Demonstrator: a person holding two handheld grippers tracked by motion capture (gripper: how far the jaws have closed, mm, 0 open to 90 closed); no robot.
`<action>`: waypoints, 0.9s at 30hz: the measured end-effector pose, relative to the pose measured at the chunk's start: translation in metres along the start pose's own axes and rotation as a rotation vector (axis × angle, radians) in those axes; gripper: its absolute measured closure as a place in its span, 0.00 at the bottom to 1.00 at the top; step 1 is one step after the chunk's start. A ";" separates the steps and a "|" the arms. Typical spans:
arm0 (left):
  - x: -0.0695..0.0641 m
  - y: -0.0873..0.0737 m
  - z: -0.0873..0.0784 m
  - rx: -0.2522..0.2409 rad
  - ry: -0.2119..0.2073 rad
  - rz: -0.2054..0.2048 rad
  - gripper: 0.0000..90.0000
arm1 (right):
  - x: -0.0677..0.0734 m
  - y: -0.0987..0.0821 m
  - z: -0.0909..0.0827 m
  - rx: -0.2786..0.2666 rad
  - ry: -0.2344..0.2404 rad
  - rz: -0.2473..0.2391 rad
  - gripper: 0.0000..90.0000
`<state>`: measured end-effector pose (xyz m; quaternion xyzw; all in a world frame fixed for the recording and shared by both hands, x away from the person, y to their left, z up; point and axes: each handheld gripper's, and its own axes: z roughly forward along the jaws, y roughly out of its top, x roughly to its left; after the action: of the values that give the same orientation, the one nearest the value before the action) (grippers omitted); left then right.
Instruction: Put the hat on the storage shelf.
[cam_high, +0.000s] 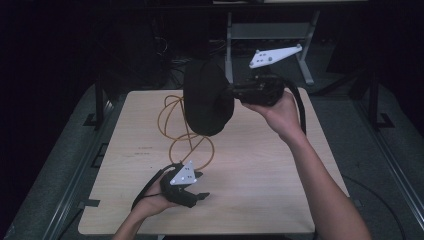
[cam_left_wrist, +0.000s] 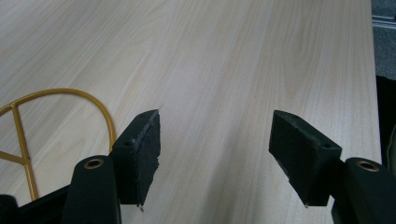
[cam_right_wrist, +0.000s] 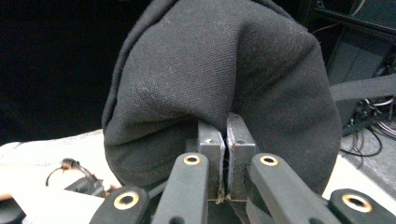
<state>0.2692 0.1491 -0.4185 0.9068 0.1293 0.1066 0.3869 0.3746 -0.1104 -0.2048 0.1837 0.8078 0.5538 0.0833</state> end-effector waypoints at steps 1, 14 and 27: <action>0.000 0.000 0.000 0.002 0.001 0.000 0.38 | 0.000 0.003 0.004 0.005 0.003 -0.001 0.97; -0.002 0.000 0.004 0.014 -0.018 0.007 0.38 | 0.005 0.041 0.065 0.095 0.072 -0.051 0.97; -0.005 0.001 0.009 0.041 -0.021 0.047 0.38 | 0.006 0.048 0.127 0.182 0.105 -0.011 0.94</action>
<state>0.2676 0.1409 -0.4242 0.9184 0.1060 0.1035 0.3668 0.4218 0.0167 -0.2071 0.1569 0.8591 0.4865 0.0270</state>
